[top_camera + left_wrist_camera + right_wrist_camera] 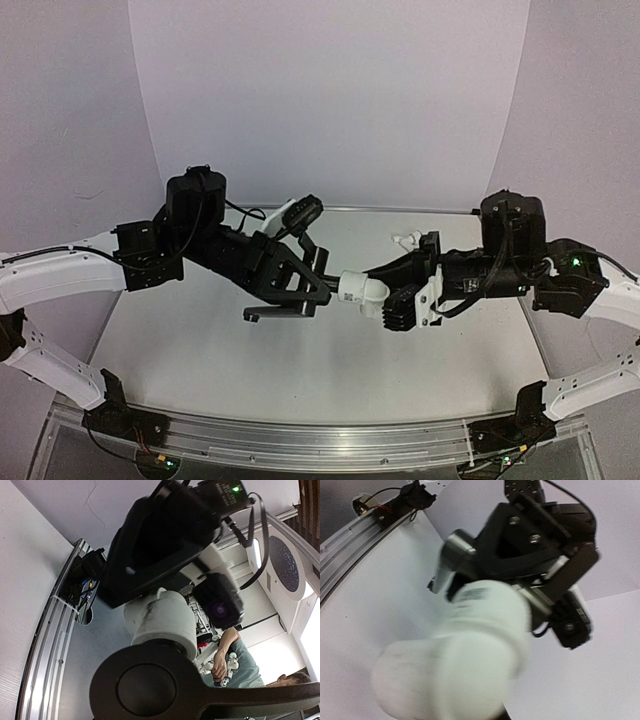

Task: Install the water faucets

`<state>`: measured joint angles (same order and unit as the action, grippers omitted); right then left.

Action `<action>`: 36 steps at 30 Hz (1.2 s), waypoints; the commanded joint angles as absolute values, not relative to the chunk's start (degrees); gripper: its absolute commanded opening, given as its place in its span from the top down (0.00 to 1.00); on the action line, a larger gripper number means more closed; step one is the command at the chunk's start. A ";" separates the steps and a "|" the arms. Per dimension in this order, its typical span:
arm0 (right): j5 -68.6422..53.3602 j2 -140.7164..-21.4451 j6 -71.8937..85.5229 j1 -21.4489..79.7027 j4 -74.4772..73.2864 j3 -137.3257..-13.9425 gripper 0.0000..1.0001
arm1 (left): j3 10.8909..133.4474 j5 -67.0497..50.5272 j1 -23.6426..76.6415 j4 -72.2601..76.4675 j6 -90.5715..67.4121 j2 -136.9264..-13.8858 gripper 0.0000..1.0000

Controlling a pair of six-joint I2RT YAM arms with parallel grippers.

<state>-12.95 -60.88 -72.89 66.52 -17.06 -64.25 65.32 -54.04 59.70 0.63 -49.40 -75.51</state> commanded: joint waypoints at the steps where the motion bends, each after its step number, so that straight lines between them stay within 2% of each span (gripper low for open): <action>1: -13.66 -60.78 -72.77 66.71 -21.42 -63.02 0.91 | 70.42 -55.11 59.42 12.81 -49.46 -73.68 1.00; 13: -18.87 -59.99 -70.97 66.71 -19.75 -65.47 0.95 | 69.16 -52.01 59.41 14.86 -49.85 -73.60 1.00; 20: -16.19 -60.14 -71.34 66.71 -18.38 -65.37 0.94 | 69.02 -54.74 59.41 16.56 -50.99 -74.17 1.00; 29: -12.48 -60.00 -63.65 66.25 -16.20 -68.60 0.96 | 67.89 -56.00 59.41 13.02 -49.73 -71.10 1.00; 36: -16.32 -59.37 -65.03 66.10 -15.26 -67.55 0.95 | 68.11 -55.72 59.42 14.32 -50.90 -73.16 1.00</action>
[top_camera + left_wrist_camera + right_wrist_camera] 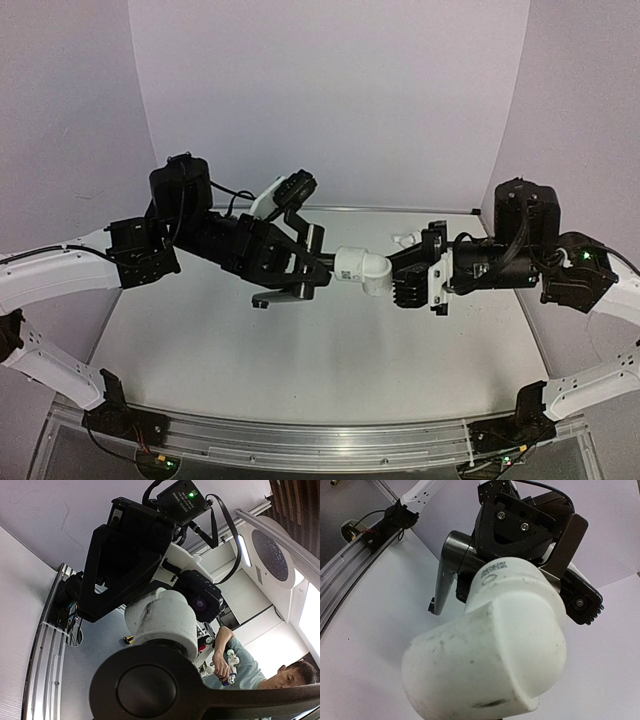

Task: Install the water faucets

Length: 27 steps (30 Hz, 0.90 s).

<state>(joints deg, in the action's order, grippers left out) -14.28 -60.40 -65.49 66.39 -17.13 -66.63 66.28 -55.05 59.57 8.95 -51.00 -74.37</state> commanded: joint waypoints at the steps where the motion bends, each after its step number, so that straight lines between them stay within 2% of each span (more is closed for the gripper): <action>1: -16.85 -59.34 -65.60 66.10 -15.34 -67.37 0.94 | 68.25 -55.56 59.41 14.43 -50.92 -73.24 1.00; 9: -20.91 -59.06 -68.92 66.18 -15.69 -67.26 0.86 | 69.44 -52.61 59.41 12.38 -49.77 -74.19 1.00; 27: -24.04 -58.55 -71.05 67.64 -13.93 -67.33 0.86 | 70.81 -48.03 59.41 8.47 -47.23 -74.97 1.00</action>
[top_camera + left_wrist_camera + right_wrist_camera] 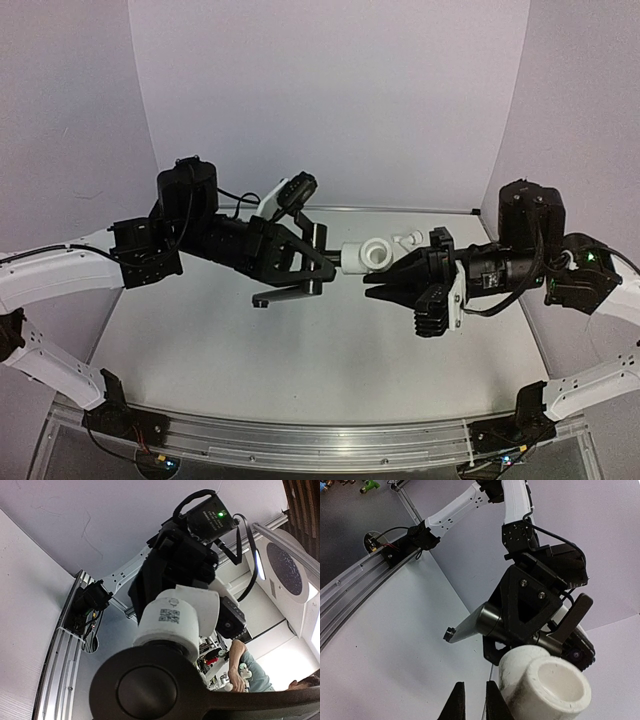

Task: Install the water faucets

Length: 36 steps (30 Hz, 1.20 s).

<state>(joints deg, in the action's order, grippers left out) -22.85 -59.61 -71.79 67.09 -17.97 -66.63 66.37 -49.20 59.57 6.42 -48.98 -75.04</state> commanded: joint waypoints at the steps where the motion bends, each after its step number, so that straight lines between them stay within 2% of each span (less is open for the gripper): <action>1: -23.68 -58.63 -70.69 67.66 -13.29 -67.30 0.86 | 71.01 -48.16 59.41 8.20 -47.13 -75.17 1.00; 12: -16.54 -59.66 -68.24 67.69 -8.80 -67.44 0.86 | 71.58 -49.23 59.41 5.42 -45.46 -75.59 1.00; 36: -10.75 -59.61 -69.60 67.68 -7.20 -65.02 0.85 | 72.50 -55.12 59.65 4.59 -44.34 -73.87 1.00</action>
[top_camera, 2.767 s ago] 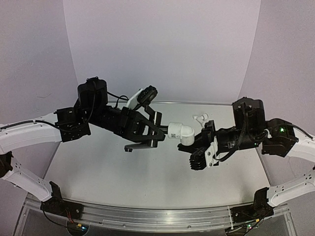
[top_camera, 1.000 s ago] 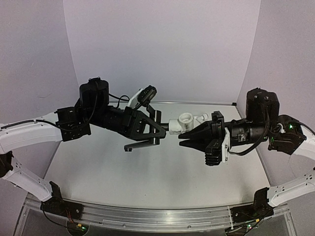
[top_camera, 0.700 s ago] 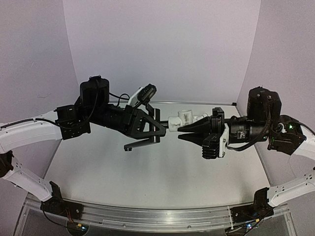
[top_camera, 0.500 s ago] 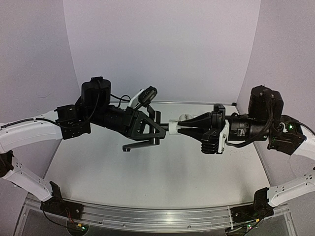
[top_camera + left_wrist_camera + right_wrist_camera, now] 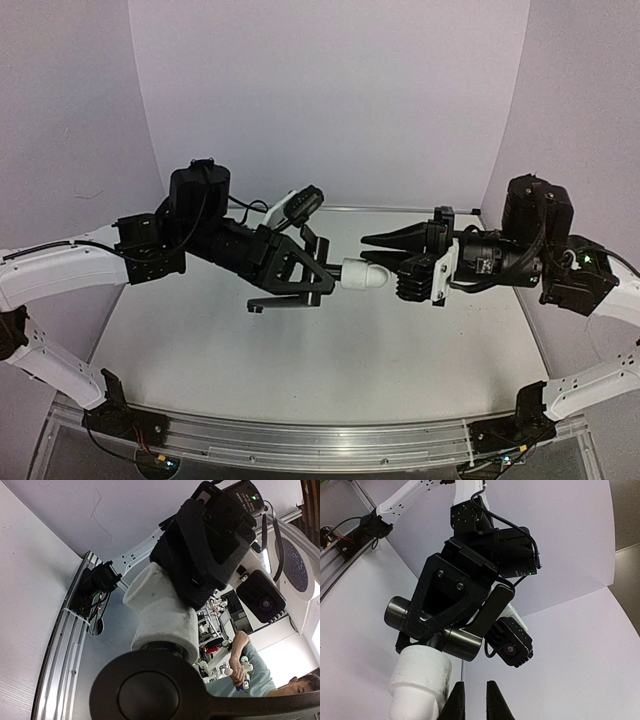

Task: Install the water faucets

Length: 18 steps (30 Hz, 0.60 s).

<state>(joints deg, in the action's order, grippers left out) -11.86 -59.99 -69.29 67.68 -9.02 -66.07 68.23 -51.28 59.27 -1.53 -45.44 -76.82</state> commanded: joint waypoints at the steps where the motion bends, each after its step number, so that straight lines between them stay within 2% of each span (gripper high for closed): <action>1: -10.85 -59.59 -69.73 67.68 -7.23 -64.73 0.85 | 72.51 -55.48 59.67 4.93 -44.50 -73.83 1.00; 18: -15.51 -57.70 -69.85 67.68 -10.72 -62.37 0.89 | 71.34 -53.49 59.92 10.10 -46.05 -72.26 1.00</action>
